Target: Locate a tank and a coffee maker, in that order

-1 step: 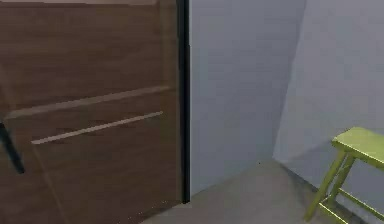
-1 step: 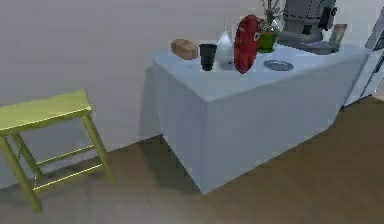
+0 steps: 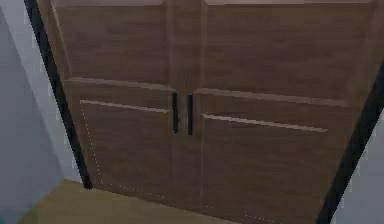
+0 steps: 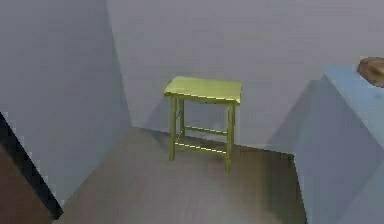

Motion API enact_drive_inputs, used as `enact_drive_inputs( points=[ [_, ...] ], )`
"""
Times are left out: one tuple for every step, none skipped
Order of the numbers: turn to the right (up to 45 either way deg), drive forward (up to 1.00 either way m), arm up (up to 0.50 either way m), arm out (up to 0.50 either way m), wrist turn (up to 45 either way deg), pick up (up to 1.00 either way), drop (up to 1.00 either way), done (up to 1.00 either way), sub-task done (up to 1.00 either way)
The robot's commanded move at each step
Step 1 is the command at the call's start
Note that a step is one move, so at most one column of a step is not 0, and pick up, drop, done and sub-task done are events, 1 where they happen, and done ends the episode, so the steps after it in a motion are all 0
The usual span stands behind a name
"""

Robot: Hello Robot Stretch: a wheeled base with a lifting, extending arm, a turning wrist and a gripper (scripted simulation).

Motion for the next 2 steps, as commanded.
enact_drive_inputs(
  points=[
    [-45.0, 0.0, 0.0, 0.0, 0.0, 0.0, 0.0, 0.0, 0.0],
    [-30.0, 0.0, 0.0, 0.0, 0.0, 0.0, 0.0, 0.0, 0.0]
  ],
)
